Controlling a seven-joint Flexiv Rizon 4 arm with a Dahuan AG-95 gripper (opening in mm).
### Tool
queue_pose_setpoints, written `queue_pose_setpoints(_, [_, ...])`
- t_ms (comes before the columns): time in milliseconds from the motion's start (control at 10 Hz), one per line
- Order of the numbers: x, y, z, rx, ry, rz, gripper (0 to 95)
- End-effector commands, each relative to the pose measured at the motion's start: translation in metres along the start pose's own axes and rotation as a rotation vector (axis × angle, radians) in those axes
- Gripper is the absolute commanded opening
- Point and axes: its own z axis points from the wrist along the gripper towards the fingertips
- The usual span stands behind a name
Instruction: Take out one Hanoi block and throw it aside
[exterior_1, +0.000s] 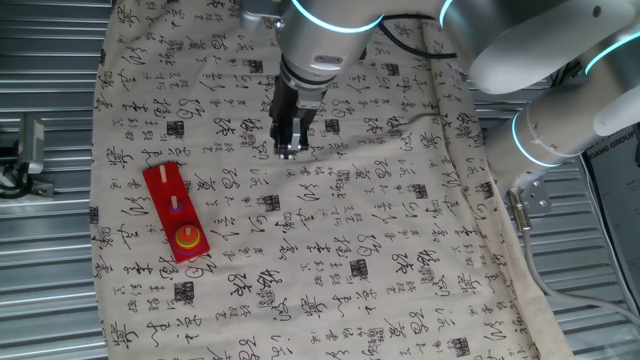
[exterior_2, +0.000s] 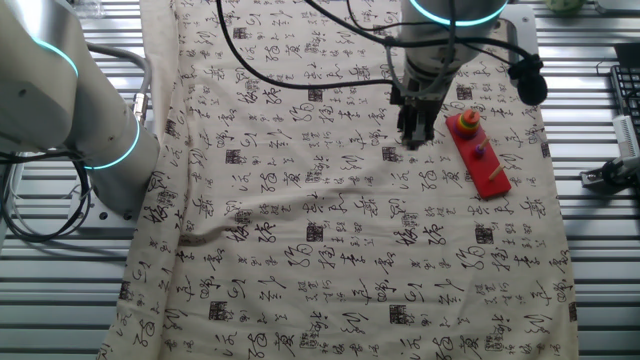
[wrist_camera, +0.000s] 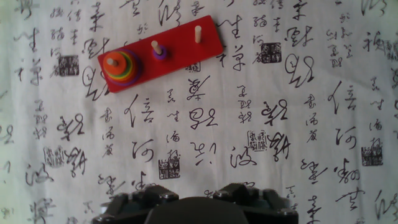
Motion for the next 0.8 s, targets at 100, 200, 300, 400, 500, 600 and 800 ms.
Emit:
queue_pose_setpoints(100, [0.0007, -0.0002, -0.0003, 0.005, -0.002, -0.008, 0.0])
queue_pose_setpoints(200, [0.0007, -0.0002, -0.0003, 0.007, -0.002, -0.010, 0.0])
queue_pose_setpoints(300, [0.0007, -0.0002, -0.0003, 0.007, -0.002, -0.013, 0.0])
queue_pose_setpoints(400, [0.0007, -0.0002, -0.0003, 0.006, -0.003, -0.012, 0.0])
queue_pose_setpoints(500, [0.0007, -0.0002, -0.0003, 0.006, -0.004, -0.011, 0.0])
queue_pose_setpoints(600, [0.0007, -0.0002, -0.0003, 0.005, -0.004, -0.008, 0.0])
queue_pose_setpoints(800, [0.0007, -0.0002, -0.0003, 0.005, -0.005, -0.008, 0.0])
